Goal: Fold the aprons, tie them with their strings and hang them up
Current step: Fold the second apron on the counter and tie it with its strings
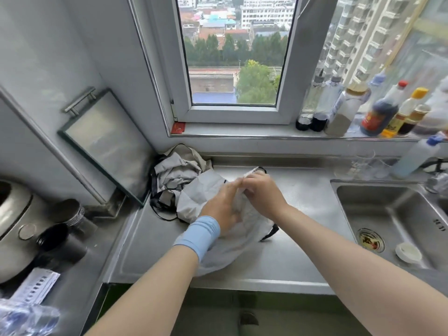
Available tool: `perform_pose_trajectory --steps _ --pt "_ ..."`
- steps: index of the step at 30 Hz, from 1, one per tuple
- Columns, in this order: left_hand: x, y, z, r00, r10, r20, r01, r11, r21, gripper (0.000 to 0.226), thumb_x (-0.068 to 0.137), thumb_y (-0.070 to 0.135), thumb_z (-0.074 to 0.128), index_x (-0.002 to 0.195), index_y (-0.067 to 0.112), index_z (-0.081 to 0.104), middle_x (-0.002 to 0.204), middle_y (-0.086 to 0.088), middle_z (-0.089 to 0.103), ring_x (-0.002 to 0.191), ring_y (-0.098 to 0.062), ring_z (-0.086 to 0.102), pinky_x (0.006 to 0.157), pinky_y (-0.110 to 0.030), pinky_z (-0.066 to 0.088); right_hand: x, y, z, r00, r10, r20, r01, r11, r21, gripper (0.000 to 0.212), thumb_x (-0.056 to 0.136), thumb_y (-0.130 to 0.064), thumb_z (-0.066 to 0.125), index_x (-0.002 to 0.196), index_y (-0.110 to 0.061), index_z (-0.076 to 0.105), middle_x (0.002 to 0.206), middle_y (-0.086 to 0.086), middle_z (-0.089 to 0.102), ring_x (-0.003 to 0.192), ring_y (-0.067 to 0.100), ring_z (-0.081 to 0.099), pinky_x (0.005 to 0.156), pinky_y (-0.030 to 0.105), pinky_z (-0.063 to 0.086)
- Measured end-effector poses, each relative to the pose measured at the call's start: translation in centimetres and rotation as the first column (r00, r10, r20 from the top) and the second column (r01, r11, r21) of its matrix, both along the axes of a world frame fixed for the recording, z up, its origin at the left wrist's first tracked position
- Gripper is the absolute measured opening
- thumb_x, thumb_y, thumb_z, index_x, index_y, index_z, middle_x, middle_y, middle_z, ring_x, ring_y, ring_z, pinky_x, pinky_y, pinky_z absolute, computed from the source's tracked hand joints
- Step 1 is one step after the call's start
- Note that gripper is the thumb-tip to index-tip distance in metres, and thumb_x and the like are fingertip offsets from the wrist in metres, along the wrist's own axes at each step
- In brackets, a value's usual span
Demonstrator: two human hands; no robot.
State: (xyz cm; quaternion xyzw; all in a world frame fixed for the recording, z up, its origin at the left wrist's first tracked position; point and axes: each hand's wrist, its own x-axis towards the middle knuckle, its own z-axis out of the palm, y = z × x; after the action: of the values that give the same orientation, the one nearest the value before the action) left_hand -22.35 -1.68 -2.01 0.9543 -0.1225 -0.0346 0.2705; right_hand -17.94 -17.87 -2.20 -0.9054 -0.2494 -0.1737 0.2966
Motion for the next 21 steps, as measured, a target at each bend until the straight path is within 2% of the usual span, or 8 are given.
perform_pose_trajectory --steps 3,6,8,11,13,17,19,21 --pt "2.2 0.6 2.5 0.985 0.172 0.019 -0.169 0.978 -0.123 0.060 0.077 0.009 0.057 0.131 0.035 0.046 0.108 -0.002 0.065 0.095 -0.026 0.061 0.081 -0.031 0.049 0.9 0.0 1.8 0.933 -0.353 -0.074 0.357 0.932 0.055 0.067 0.071 -0.030 0.082 0.131 -0.028 0.052 0.138 0.002 0.046 0.127 0.025 0.038 0.101 0.044 0.036" --pt "3.1 1.3 4.0 0.935 0.349 -0.065 -0.353 0.894 -0.276 0.029 0.080 0.014 0.056 0.104 0.030 0.062 0.086 0.001 0.068 0.076 -0.023 0.061 0.068 -0.027 0.050 0.8 -0.6 2.2 0.683 -0.584 -0.439 0.645 0.764 -0.014 0.090 0.075 -0.057 0.069 0.147 -0.023 0.028 0.151 0.008 0.028 0.138 0.029 0.027 0.105 0.050 0.033" --pt "3.2 1.7 4.6 0.897 0.426 -0.118 -0.438 0.822 -0.363 0.020 0.082 0.013 0.059 0.095 0.026 0.063 0.080 0.003 0.067 0.070 -0.017 0.060 0.062 -0.024 0.047 0.6 -1.1 2.3 0.535 -0.508 -0.675 0.665 0.746 -0.035 0.097 0.073 -0.061 0.059 0.151 -0.018 0.020 0.151 0.011 0.032 0.137 0.033 0.033 0.107 0.050 0.035" --pt "3.1 2.2 5.2 0.889 0.419 -0.186 -0.454 0.743 -0.492 0.020 0.082 0.006 0.063 0.095 0.022 0.065 0.084 0.001 0.068 0.074 -0.017 0.060 0.064 -0.024 0.048 0.0 -1.1 2.4 0.371 -0.181 -0.911 0.659 0.742 0.121 0.099 0.079 -0.052 0.060 0.155 -0.016 0.006 0.151 0.015 0.037 0.134 0.035 0.039 0.107 0.043 0.035" --pt "2.7 2.8 4.9 0.901 0.335 -0.275 -0.433 0.706 -0.560 0.025 0.083 -0.001 0.061 0.089 0.022 0.065 0.084 -0.004 0.068 0.074 -0.020 0.059 0.071 -0.035 0.054 -0.1 -0.5 2.8 0.410 -0.074 -0.909 0.620 0.754 0.218 0.097 0.082 -0.043 0.063 0.156 -0.027 0.003 0.156 0.010 0.032 0.140 0.033 0.034 0.109 0.044 0.031" --pt "1.6 5.2 3.0 0.922 0.169 -0.348 -0.355 0.727 -0.588 0.029 0.067 -0.004 0.058 0.086 0.017 0.067 0.079 -0.010 0.066 0.076 -0.020 0.057 0.077 -0.049 0.054 1.2 1.0 3.9 0.731 -0.170 -0.661 0.352 0.924 0.152 0.090 0.075 -0.031 0.063 0.151 -0.047 0.017 0.154 -0.004 0.034 0.140 0.025 0.033 0.111 0.046 0.035" --pt "0.9 6.2 2.5 0.915 0.149 -0.374 -0.340 0.785 -0.518 0.027 0.061 0.005 0.059 0.087 0.008 0.065 0.077 -0.008 0.063 0.077 -0.019 0.057 0.077 -0.045 0.054 1.7 2.2 4.2 0.759 -0.025 -0.650 0.188 0.965 0.183 0.079 0.075 -0.023 0.064 0.145 -0.047 0.037 0.135 -0.008 0.056 0.118 0.019 0.057 0.097 0.041 0.050" --pt "0.1 6.8 2.9 0.868 0.173 -0.465 -0.376 0.841 -0.389 0.032 0.058 0.017 0.062 0.088 0.005 0.062 0.078 -0.010 0.059 0.077 -0.021 0.058 0.075 -0.045 0.055 1.6 3.7 3.8 0.779 0.059 -0.624 0.056 0.985 0.163 0.045 0.078 -0.015 0.066 0.120 -0.031 0.068 0.104 -0.003 0.073 0.085 0.011 0.066 0.084 0.040 0.056"
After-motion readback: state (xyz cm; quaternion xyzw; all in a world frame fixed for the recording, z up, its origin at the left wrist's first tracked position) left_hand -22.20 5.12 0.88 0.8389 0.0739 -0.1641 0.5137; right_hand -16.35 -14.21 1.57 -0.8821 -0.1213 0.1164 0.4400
